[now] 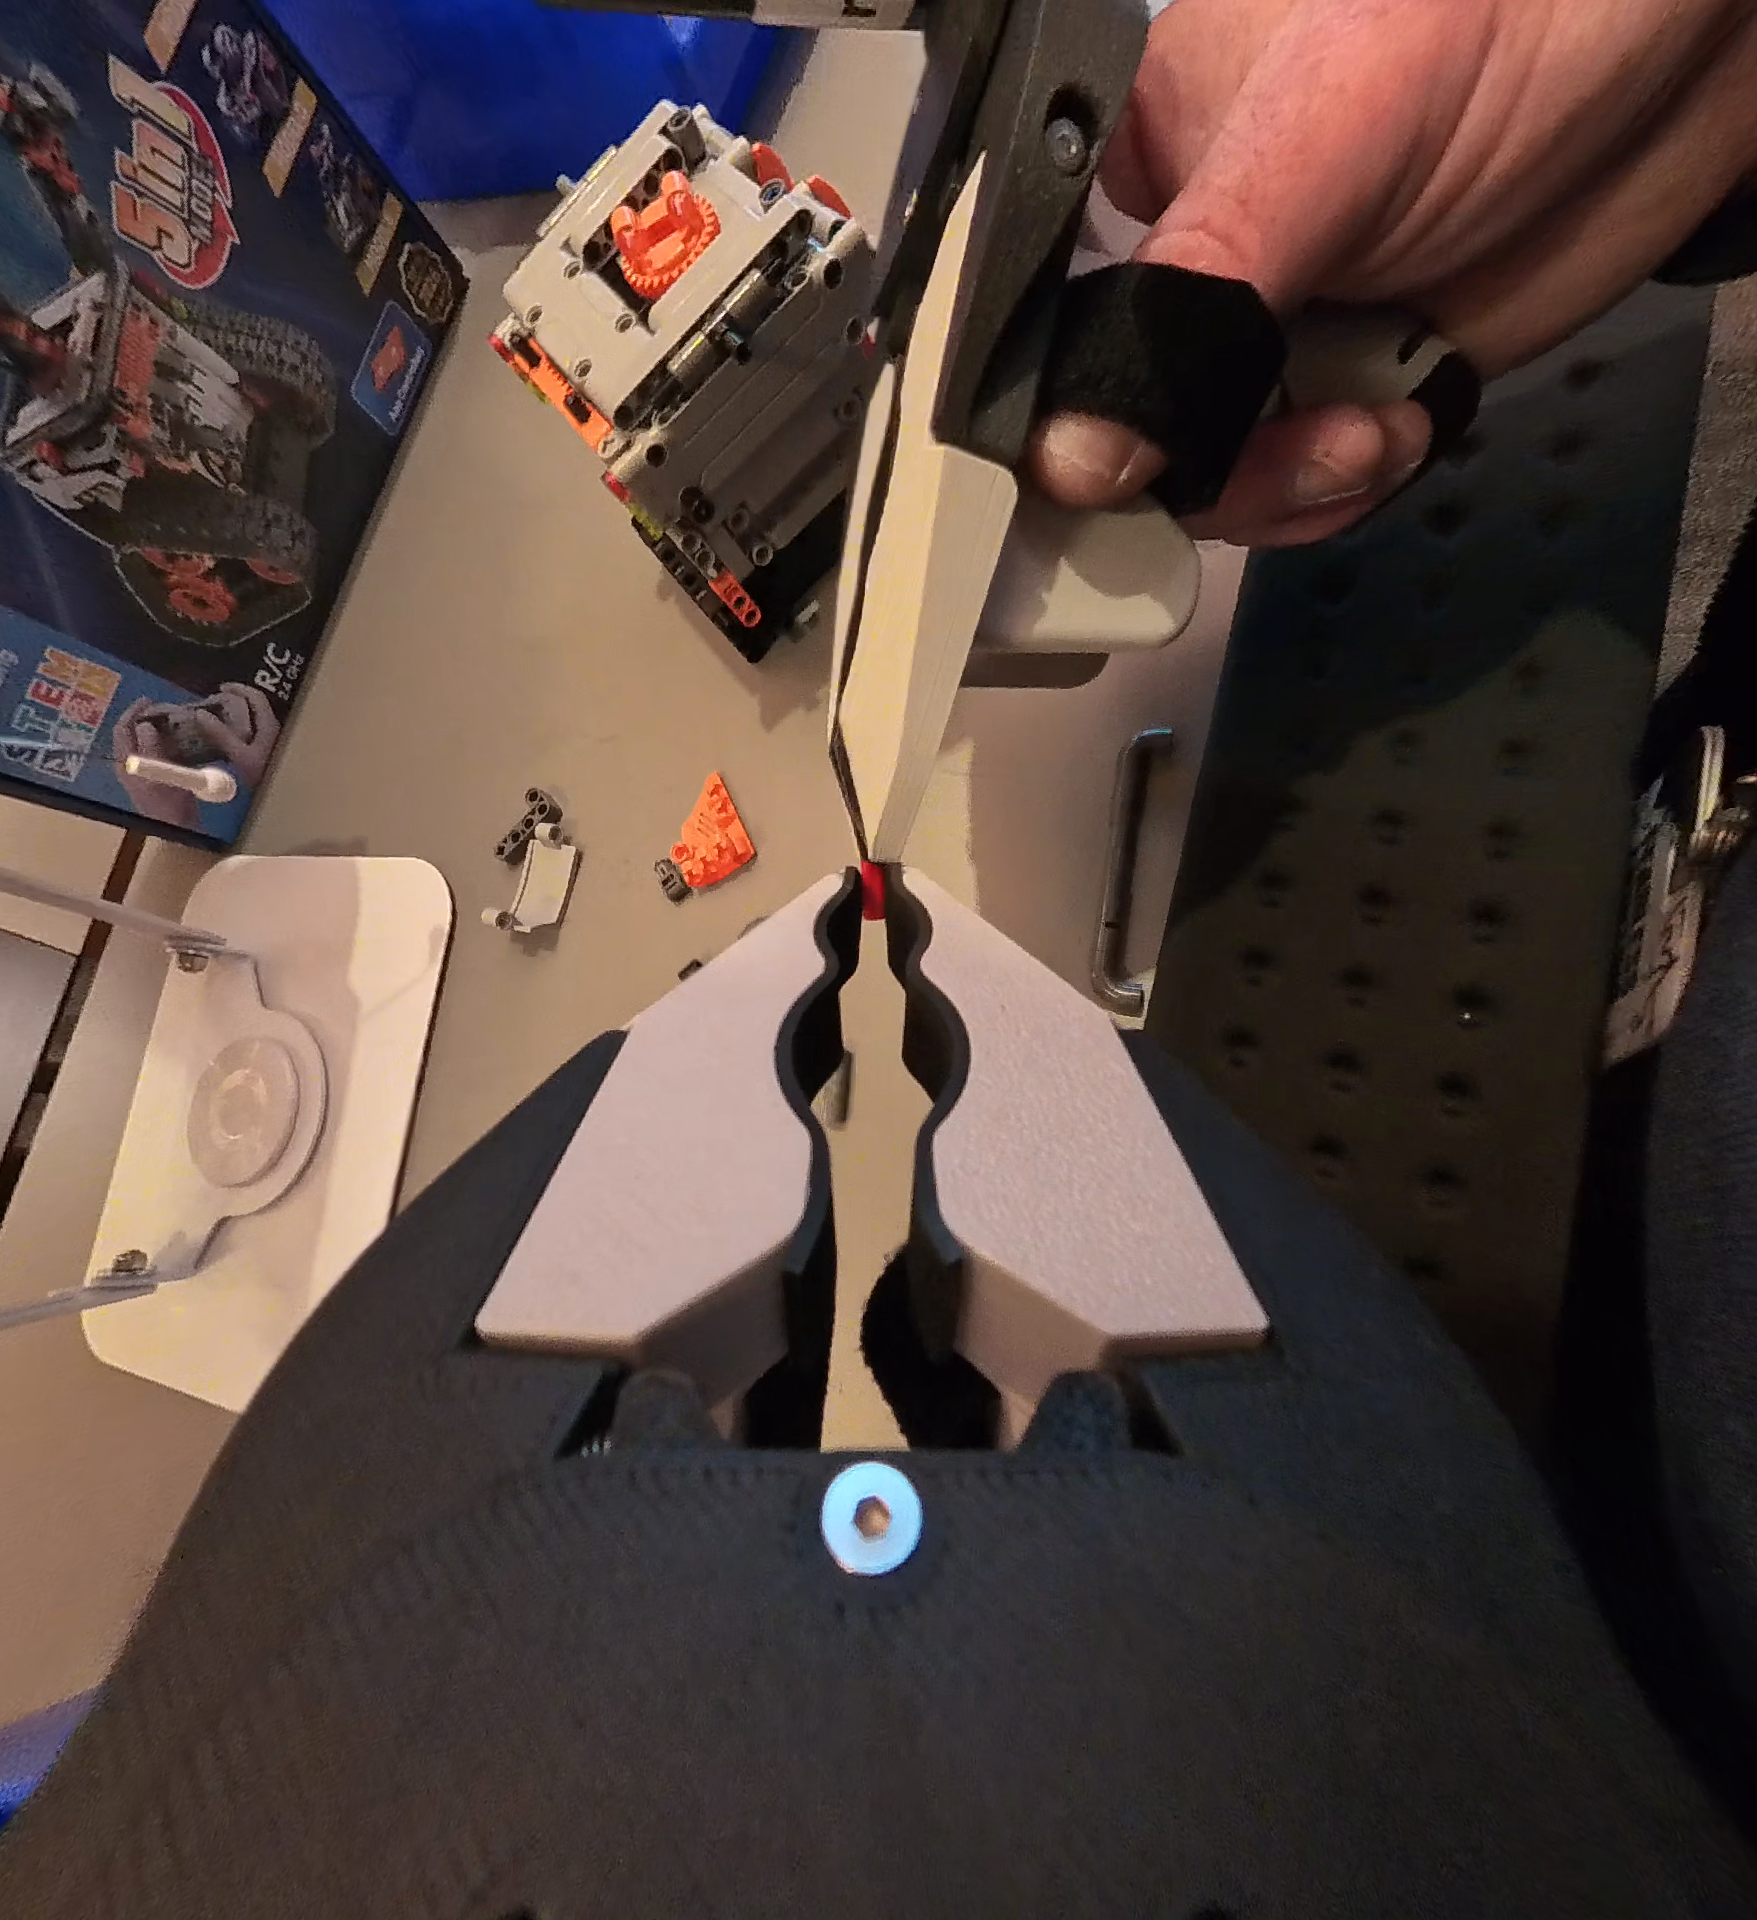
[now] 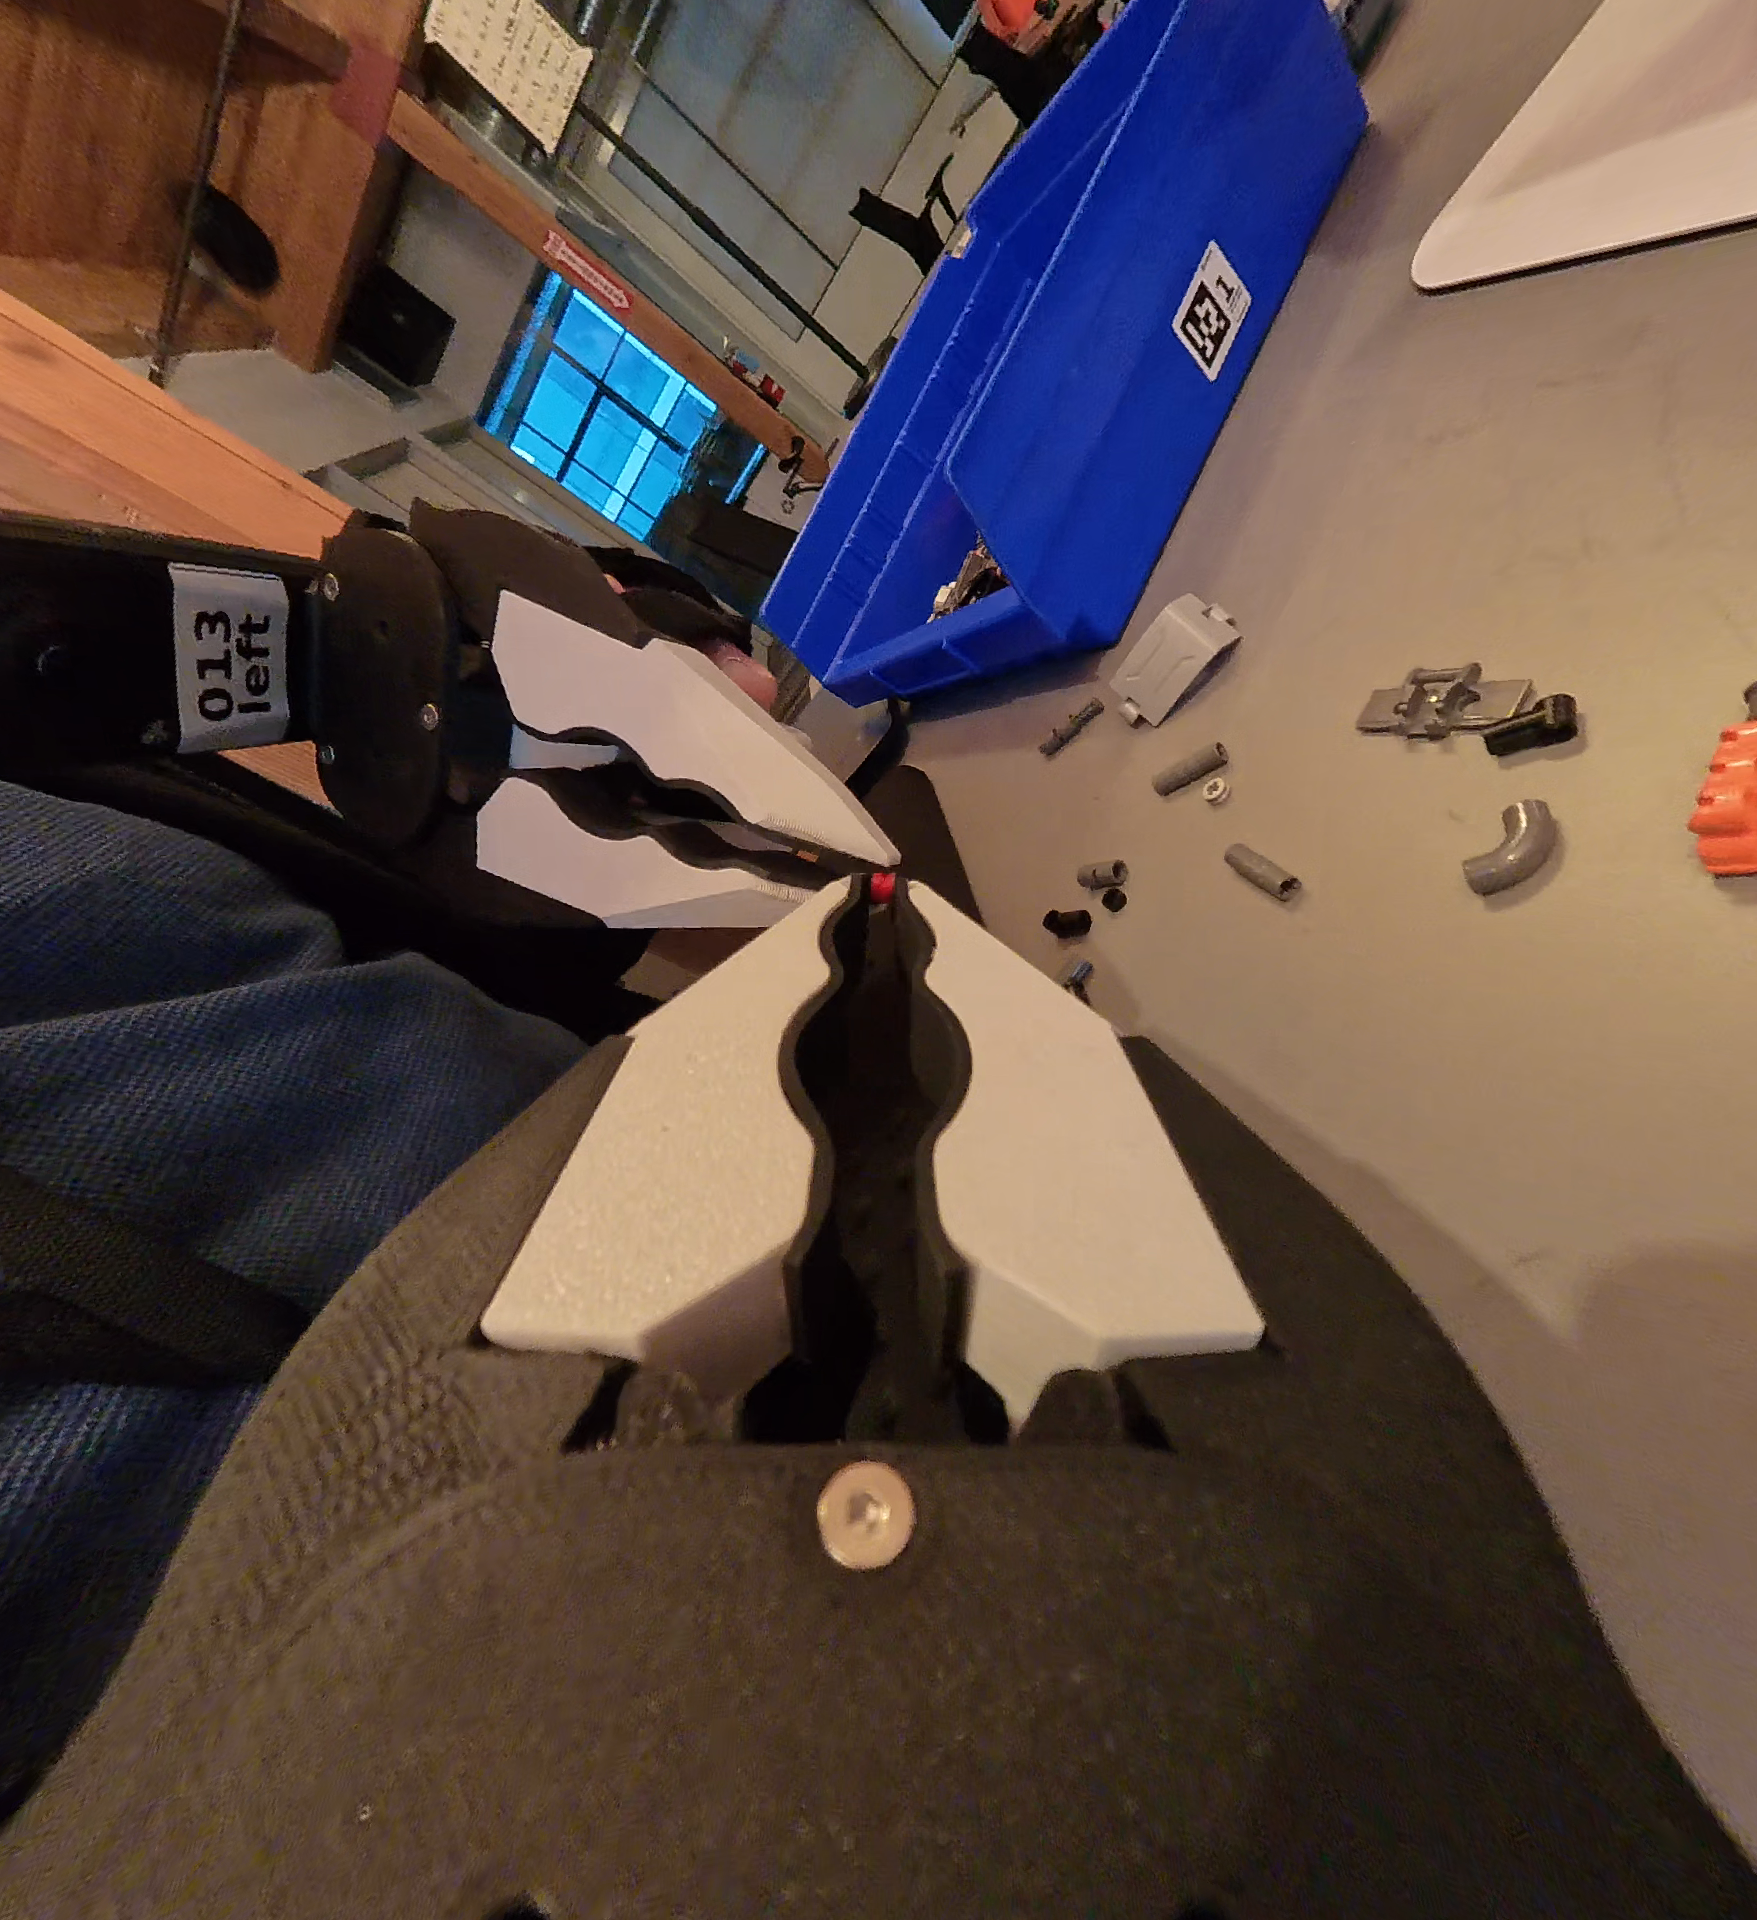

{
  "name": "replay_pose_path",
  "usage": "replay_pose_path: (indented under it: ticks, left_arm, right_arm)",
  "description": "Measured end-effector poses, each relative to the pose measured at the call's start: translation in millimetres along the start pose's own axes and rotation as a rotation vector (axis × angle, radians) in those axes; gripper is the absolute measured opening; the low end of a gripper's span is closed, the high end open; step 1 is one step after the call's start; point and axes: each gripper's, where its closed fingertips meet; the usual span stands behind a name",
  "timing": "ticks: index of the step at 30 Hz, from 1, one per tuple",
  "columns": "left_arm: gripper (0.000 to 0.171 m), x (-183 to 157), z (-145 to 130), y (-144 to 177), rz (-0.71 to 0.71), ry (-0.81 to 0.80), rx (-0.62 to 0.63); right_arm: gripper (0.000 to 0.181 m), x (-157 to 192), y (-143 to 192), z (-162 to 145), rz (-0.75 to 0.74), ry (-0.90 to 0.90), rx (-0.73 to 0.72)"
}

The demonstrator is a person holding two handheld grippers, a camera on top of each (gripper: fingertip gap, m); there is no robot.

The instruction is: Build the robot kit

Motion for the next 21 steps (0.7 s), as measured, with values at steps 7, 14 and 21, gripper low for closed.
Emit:
replay_pose_path:
  ticks: [7, 14, 21]
  left_arm:
    - [0.009, 0, 2, -12, -0.067, 0.020, 0.009]
    - [0.018, -44, -17, -60, -0.368, 0.203, 0.096]
    - [0.018, -75, -40, -99, -0.491, 0.096, 0.253]
  right_arm:
    - [0.000, -7, 29, 13, -0.082, 0.079, -0.035]
    - [0.001, -32, 95, 5, -0.252, 0.100, -0.092]
    - [0.001, -40, 118, -13, -0.327, 0.123, -0.103]
Point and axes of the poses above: each gripper's, where its closed fingertips meet, y back along the fingers, z out of its top, x = y × z across the jaws, and after that the axes turned 14 degrees about -x, right-handed
